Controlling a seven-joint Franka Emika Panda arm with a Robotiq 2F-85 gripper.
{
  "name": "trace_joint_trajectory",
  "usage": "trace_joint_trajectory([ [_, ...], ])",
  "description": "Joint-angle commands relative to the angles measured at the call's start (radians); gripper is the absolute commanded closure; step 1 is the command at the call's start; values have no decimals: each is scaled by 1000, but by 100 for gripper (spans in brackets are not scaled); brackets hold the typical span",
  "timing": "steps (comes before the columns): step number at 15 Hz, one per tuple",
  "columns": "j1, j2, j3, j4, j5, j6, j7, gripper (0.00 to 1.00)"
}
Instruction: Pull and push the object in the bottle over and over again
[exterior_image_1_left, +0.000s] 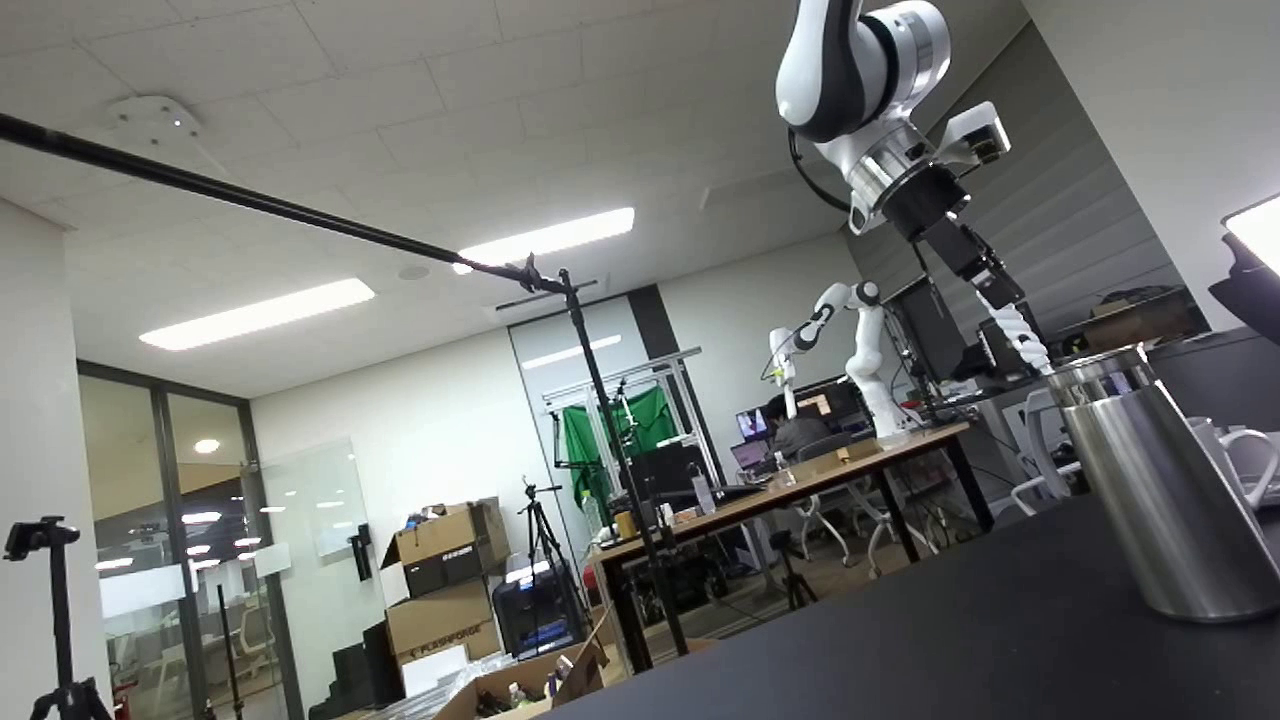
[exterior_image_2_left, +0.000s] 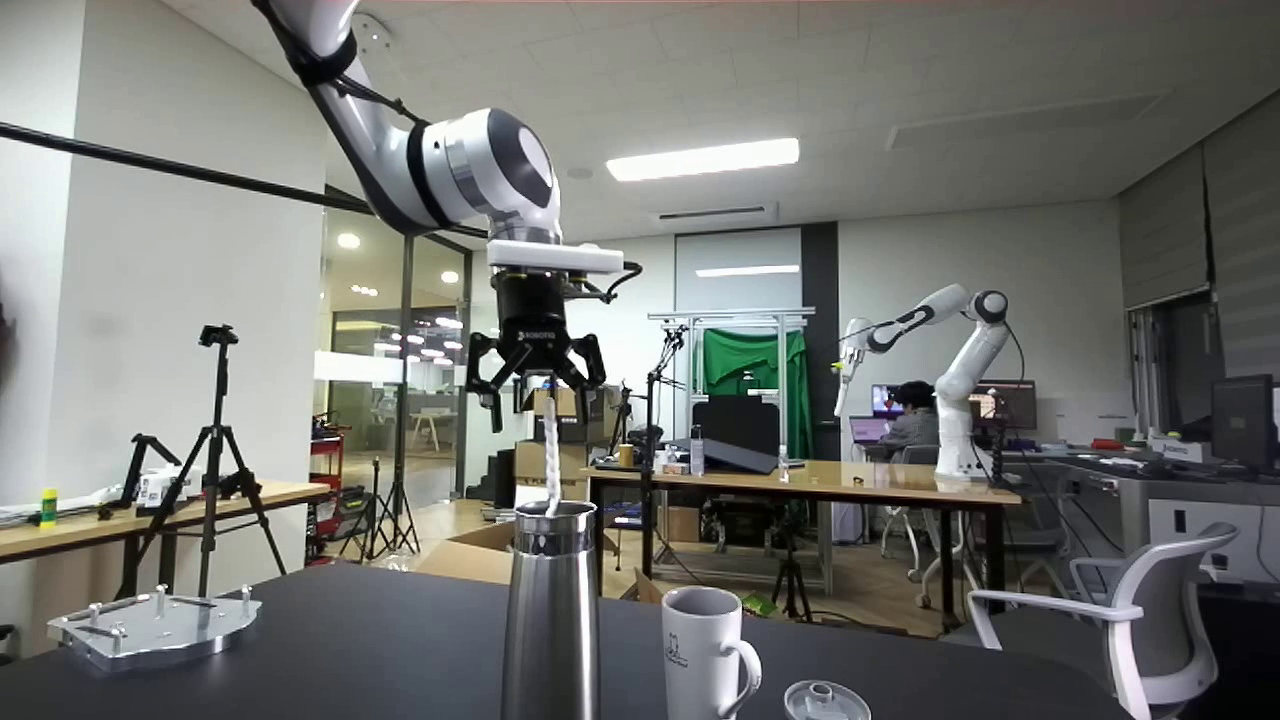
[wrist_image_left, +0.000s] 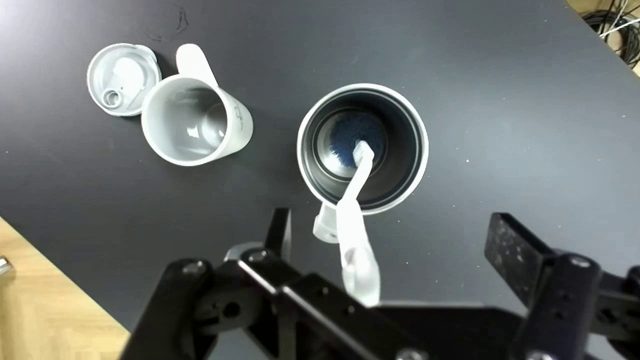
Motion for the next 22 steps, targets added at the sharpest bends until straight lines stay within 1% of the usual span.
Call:
trace_joint_trajectory([
  [1,-3,6,5,5,-3,4,1,0],
  [16,-4,30,6,15,-16,30,-11,0],
  [17,-6,33,5,15,-13,39,-11,25],
  [18,-6,36,5,16,-14,45,-6,25],
  [22,-11,39,3,10,-11,70,1,55],
])
